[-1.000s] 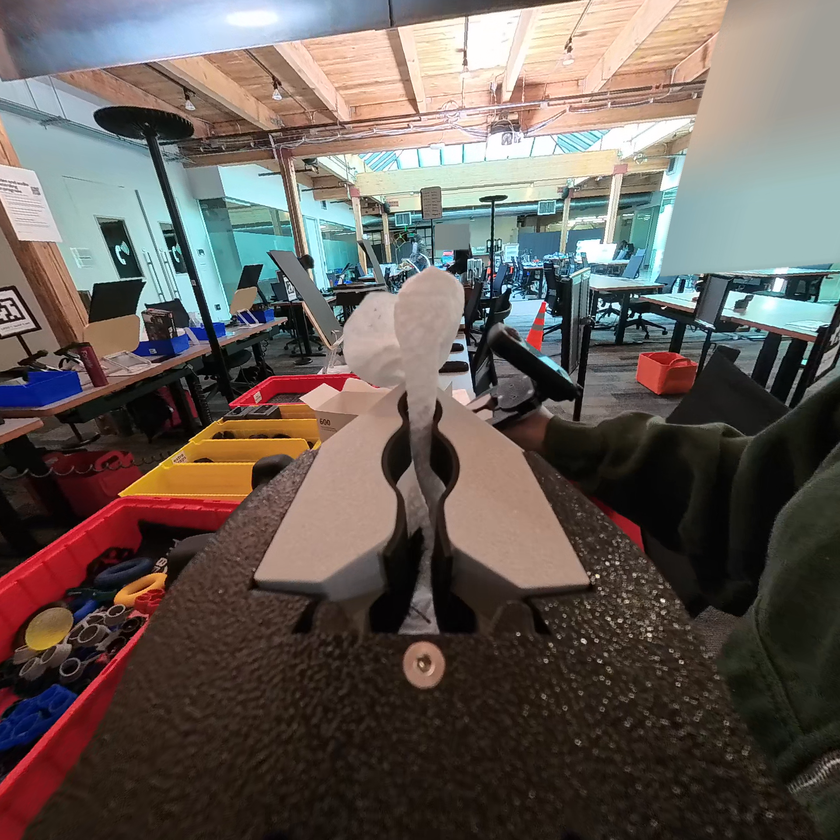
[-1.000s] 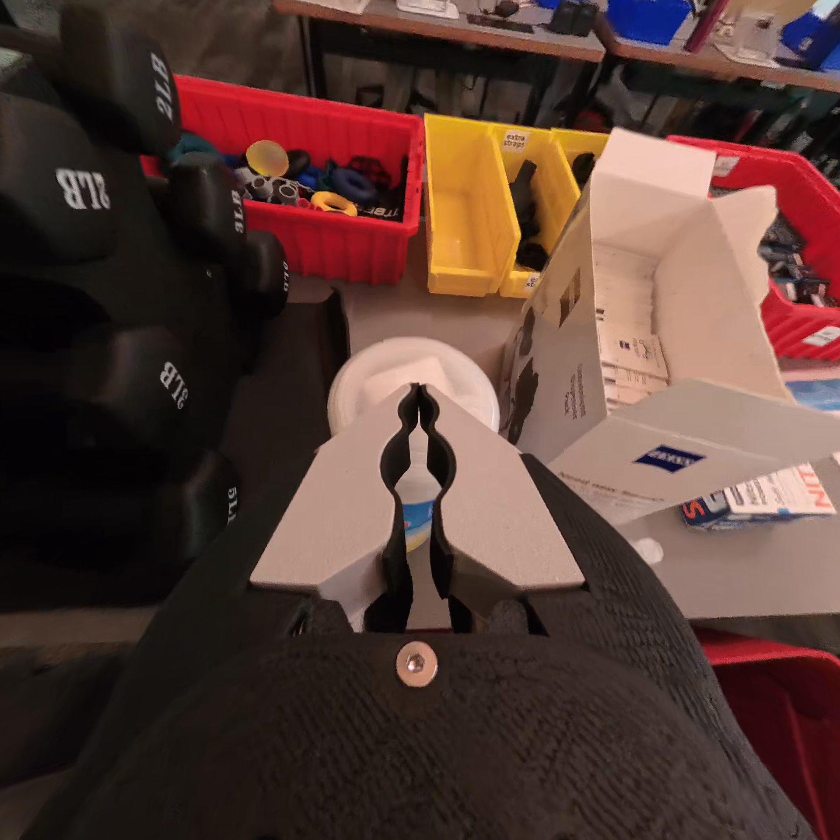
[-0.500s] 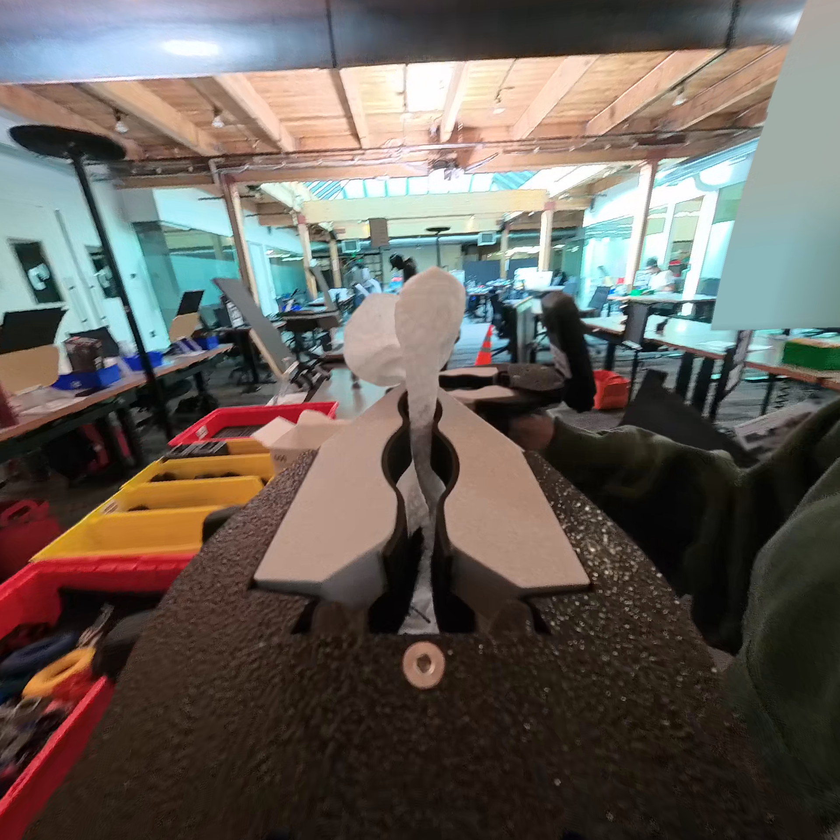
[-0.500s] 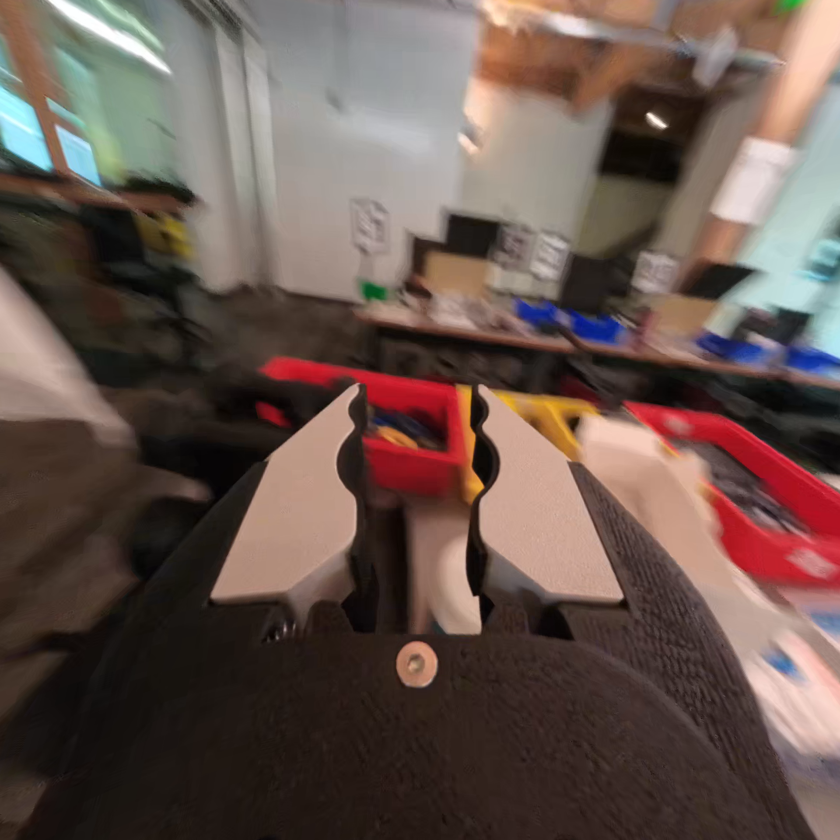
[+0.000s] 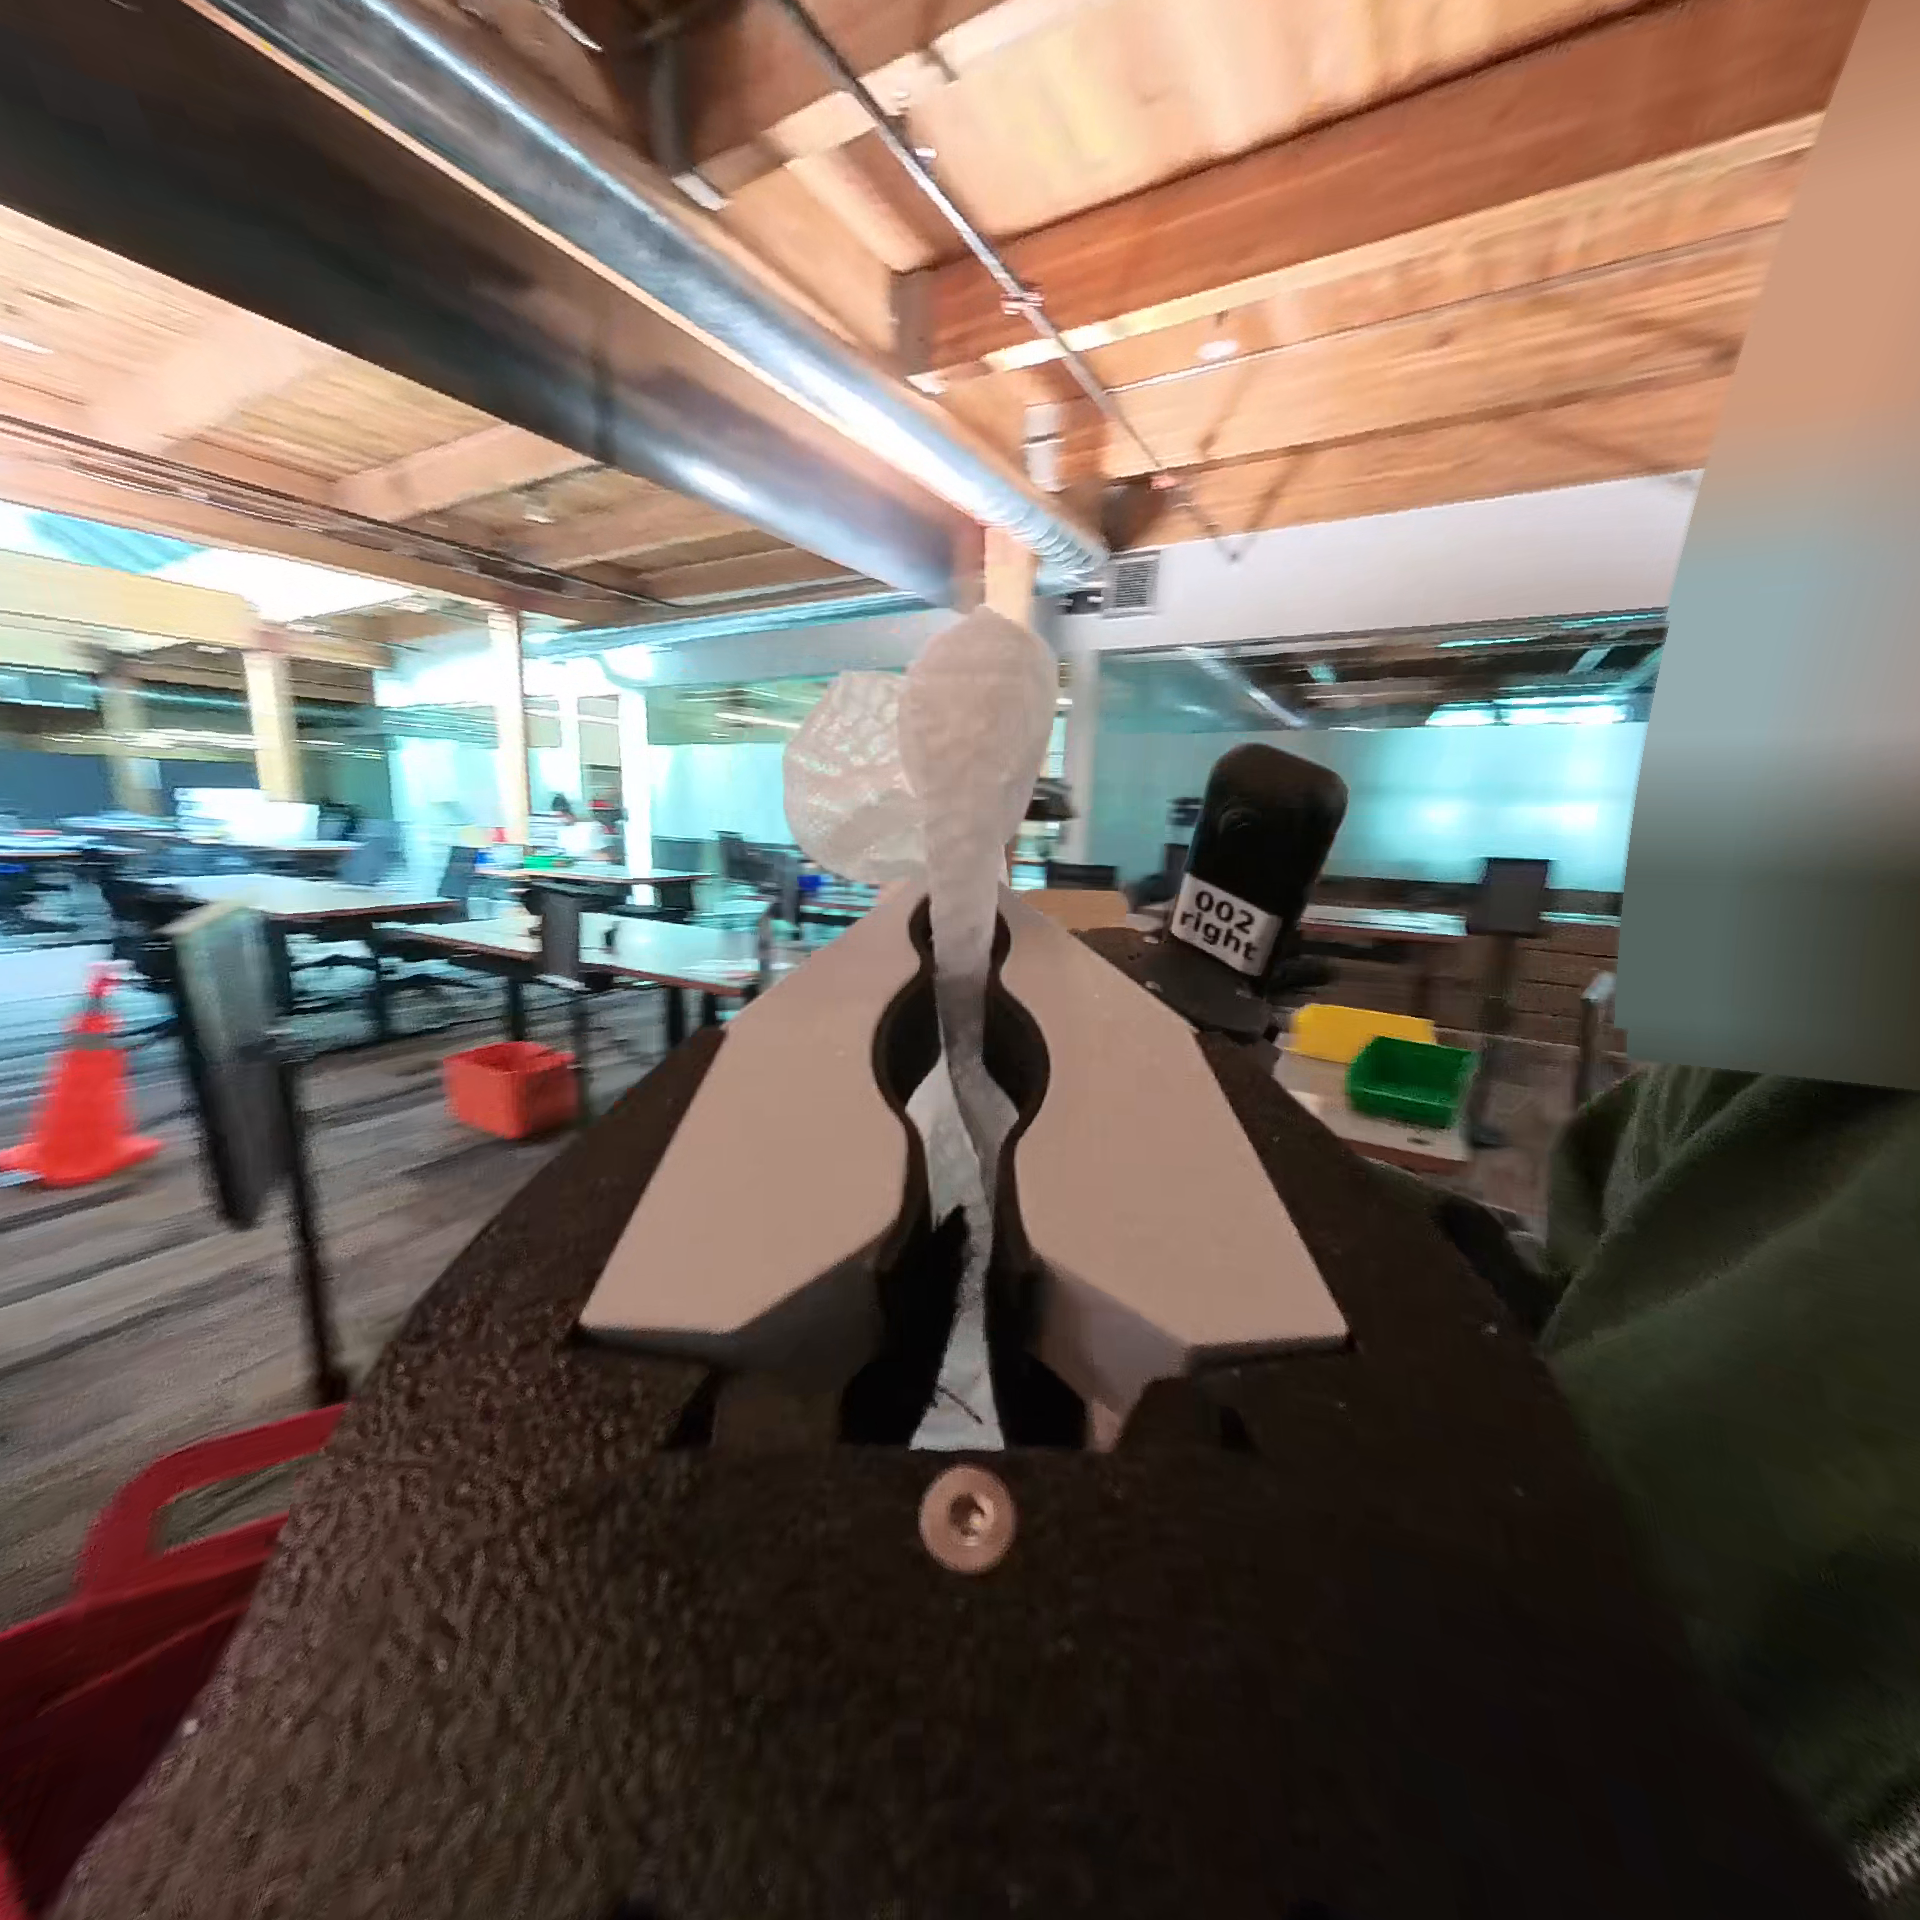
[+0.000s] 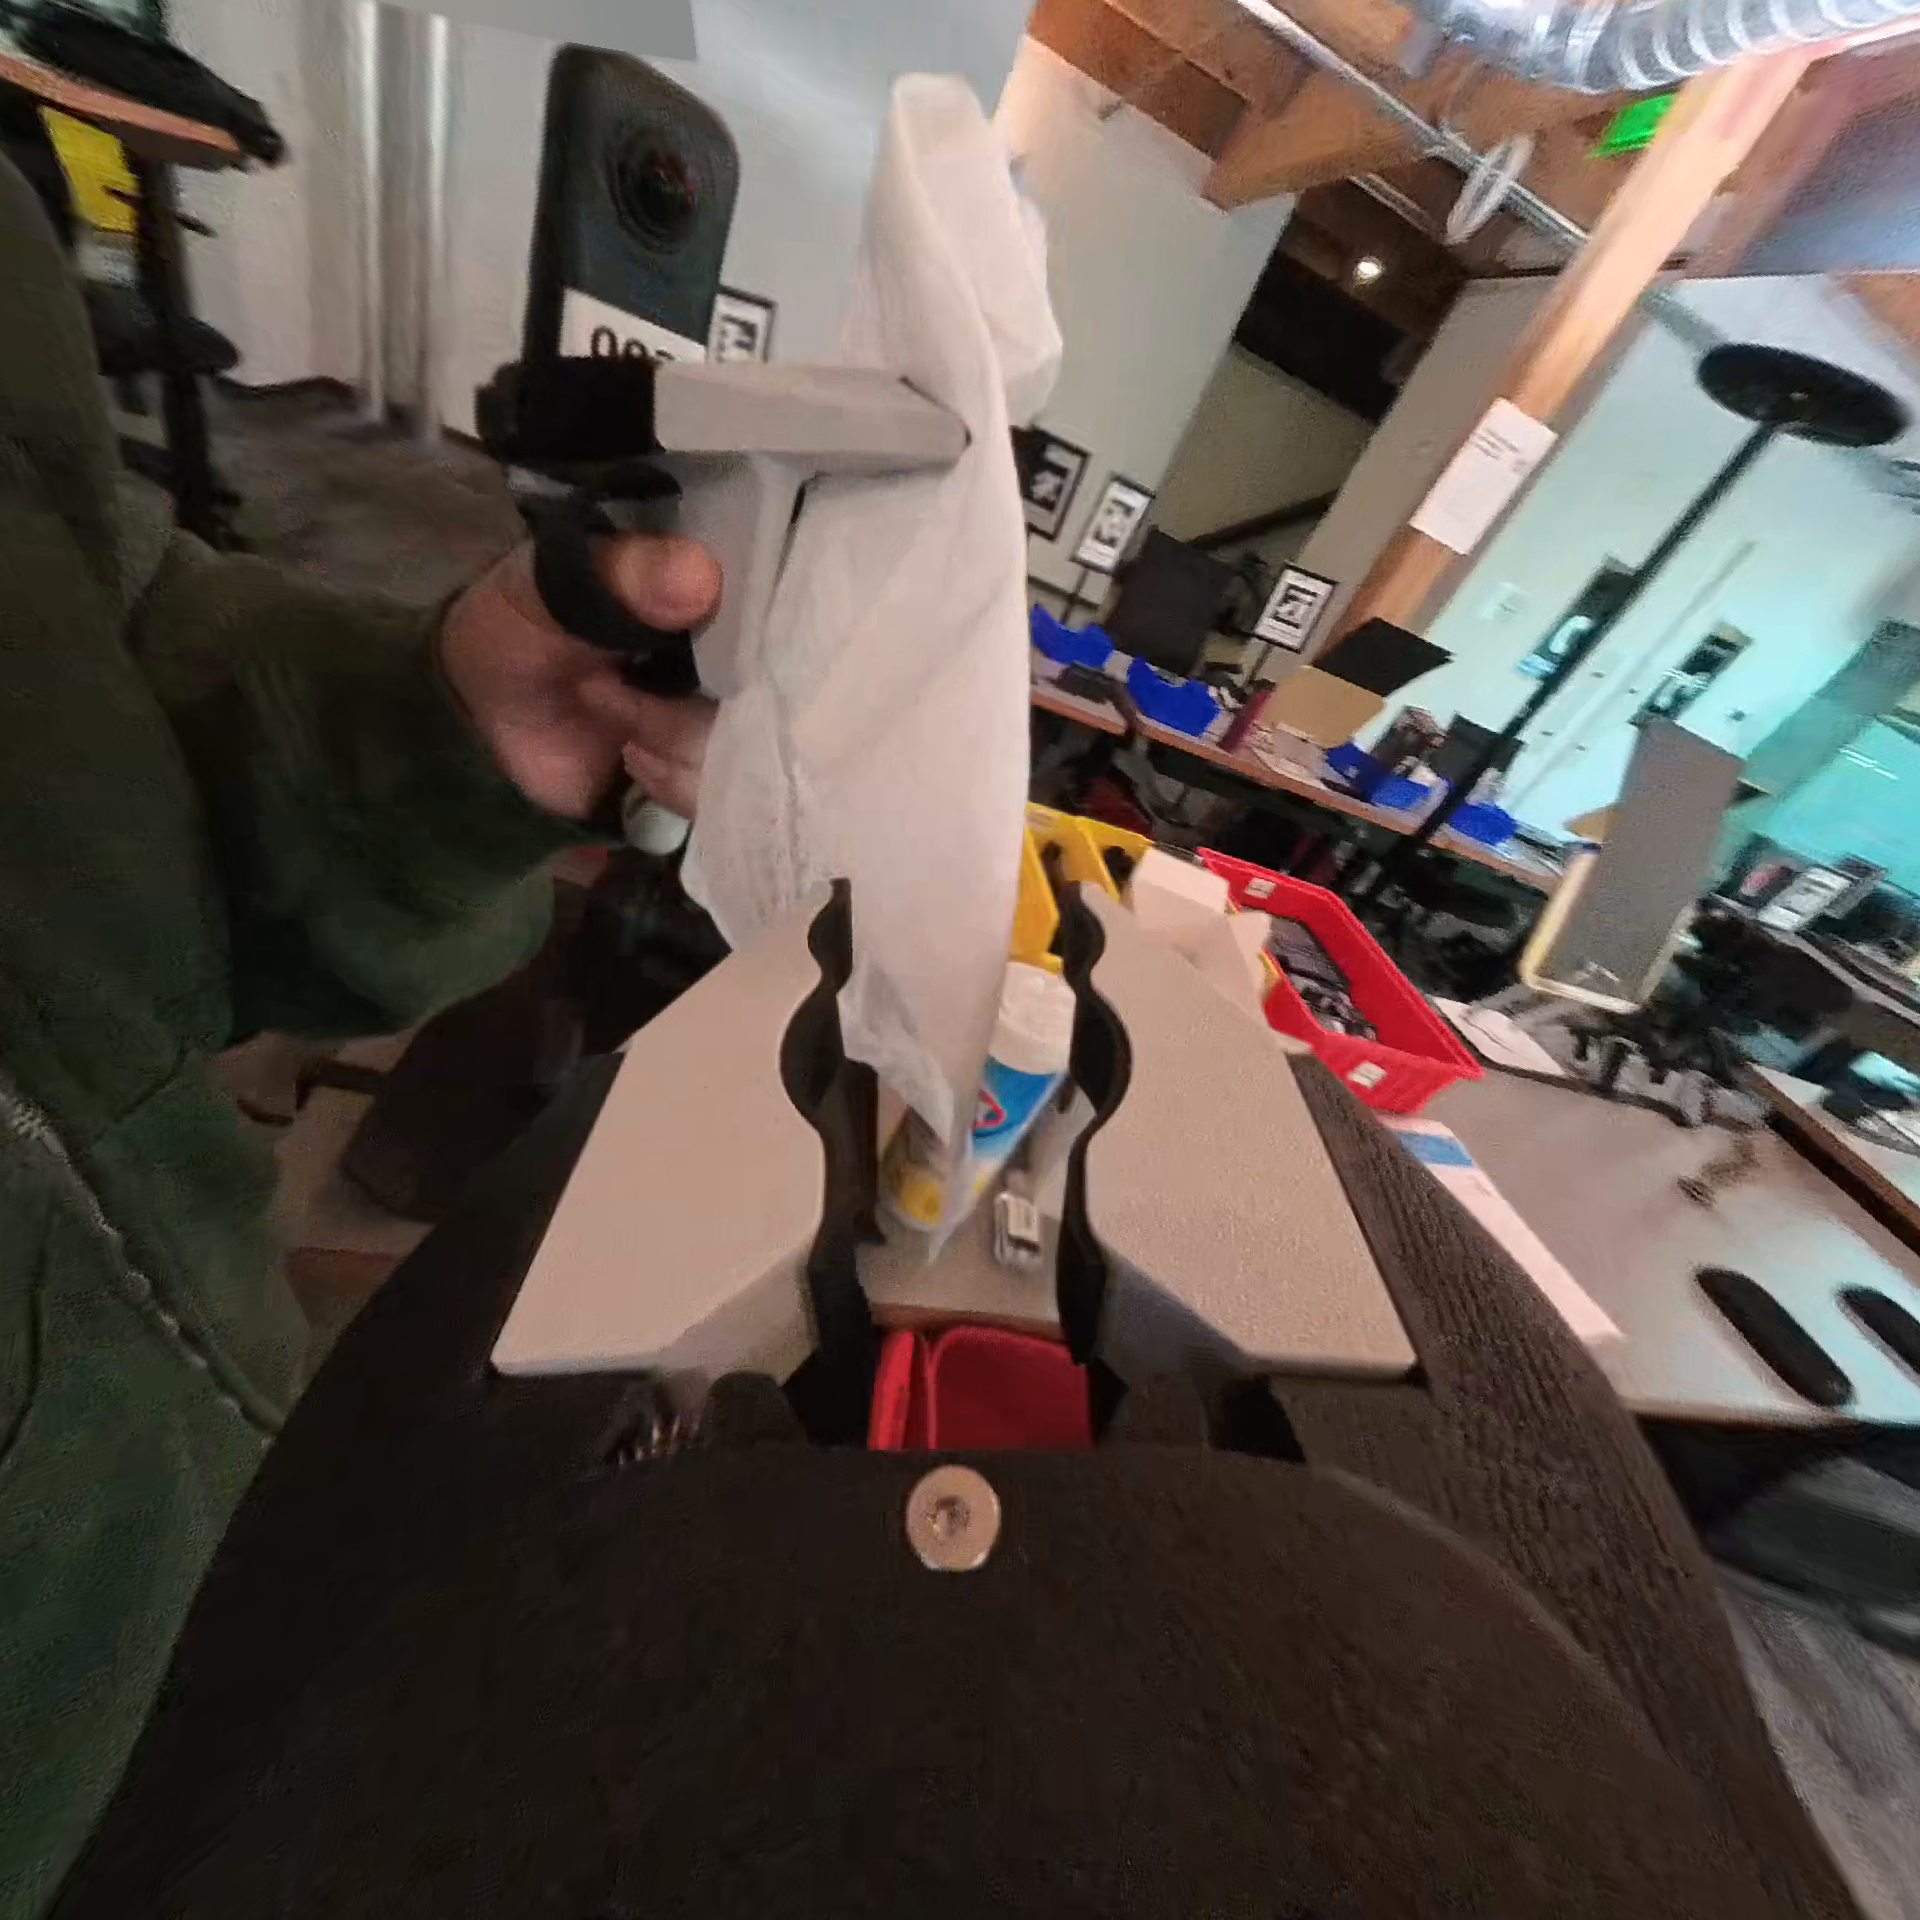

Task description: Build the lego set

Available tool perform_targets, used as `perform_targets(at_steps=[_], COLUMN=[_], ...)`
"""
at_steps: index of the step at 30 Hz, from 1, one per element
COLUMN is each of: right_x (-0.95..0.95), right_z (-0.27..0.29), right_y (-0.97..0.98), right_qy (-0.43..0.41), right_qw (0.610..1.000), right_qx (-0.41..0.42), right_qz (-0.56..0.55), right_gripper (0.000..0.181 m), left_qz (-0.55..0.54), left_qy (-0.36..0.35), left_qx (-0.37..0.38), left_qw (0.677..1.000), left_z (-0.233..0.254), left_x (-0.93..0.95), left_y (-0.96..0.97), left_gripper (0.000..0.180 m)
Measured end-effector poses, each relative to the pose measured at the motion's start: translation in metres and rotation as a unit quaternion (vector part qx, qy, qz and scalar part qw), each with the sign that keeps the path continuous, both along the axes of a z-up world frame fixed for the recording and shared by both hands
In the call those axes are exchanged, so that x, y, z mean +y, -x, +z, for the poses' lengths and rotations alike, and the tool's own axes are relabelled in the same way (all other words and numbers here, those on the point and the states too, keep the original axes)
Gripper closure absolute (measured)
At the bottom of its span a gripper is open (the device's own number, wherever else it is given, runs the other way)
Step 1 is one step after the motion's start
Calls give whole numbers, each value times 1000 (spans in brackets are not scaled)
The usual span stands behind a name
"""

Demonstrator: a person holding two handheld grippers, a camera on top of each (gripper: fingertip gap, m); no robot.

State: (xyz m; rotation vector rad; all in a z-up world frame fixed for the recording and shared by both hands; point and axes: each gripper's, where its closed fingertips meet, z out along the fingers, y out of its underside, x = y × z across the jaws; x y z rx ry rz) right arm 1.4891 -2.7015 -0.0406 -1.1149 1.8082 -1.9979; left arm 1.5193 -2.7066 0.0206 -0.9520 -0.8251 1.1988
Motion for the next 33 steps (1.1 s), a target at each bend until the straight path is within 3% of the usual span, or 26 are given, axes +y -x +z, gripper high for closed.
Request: perform_targets(at_steps=[4,11,16,21,27,30,33], right_x=[54,164,254,343,432,478,517], right_z=[10,28,28,35,36,36,30], right_y=[64,172,248,314,367,383,394], right_qy=[38,149,117,94,58,43,26], right_qw=[990,919,876,816,722,671,610], right_qx=[31,92,68,26,-2,-29,-43], right_qz=[-130,-354,-462,-570,-690,-739,-791], right_gripper=[145,181,181,181,181,181,181], left_qz=[-90,-220,-290,-301,-323,-371,-453], left_qy=[-2,8,18,24,26,73,125], left_qx=[-13,-23,-43,-65,-57,-38,5], left_qw=[996,975,956,951,944,925,883], left_z=[1,0,-14,-34,-37,-35,-38], left_x=[43,132,204,261,314,367,429], left_y=[69,182,267,351,420,443,444], left_gripper=[180,180,180,143,121,117,113])
